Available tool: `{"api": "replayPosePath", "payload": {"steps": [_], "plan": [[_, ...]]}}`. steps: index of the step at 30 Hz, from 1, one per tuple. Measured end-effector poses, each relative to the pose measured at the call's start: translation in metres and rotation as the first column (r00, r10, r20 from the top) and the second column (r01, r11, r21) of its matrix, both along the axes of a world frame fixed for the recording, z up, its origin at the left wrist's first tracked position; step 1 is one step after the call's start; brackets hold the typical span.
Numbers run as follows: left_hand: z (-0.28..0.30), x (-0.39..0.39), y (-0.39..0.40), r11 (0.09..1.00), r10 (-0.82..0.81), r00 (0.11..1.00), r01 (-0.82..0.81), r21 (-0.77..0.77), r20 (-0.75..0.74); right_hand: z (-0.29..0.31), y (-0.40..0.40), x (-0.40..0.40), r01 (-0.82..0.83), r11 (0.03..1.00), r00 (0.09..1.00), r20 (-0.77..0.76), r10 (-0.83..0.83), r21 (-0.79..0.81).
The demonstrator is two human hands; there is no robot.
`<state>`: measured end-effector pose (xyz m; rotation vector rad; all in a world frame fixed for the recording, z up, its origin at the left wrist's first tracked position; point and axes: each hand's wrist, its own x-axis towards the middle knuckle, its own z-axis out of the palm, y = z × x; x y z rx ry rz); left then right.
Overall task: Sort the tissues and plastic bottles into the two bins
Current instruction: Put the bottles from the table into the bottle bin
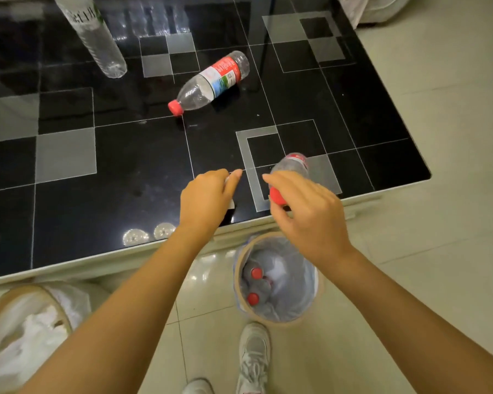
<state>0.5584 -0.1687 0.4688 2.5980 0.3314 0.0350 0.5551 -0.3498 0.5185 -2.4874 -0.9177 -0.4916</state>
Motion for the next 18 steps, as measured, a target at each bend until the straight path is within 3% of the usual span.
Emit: {"api": "replayPosePath", "payload": {"steps": [7,12,16,18], "plan": [[0.0,-0.073,0.006,0.996,-0.084,0.995,0.084,0.003,-0.046,0.004,-0.002,-0.112,-0.132,0.991,0.984,0.126,0.128,0.023],[-0.02,-0.106,0.008,0.992,-0.106,0.993,0.101,-0.08,-0.06,-0.053,-0.002,-0.145,0.085,0.996,0.961,-0.266,-0.079,0.009],[-0.045,-0.126,0.007,0.988,-0.101,0.989,0.087,-0.13,-0.106,-0.111,-0.015,-0.146,0.283,0.954,0.764,-0.578,-0.287,-0.099],[-0.058,-0.133,0.008,0.986,-0.107,0.987,0.09,-0.143,-0.118,-0.13,-0.02,-0.142,0.335,0.937,0.706,-0.632,-0.319,-0.098]]}}
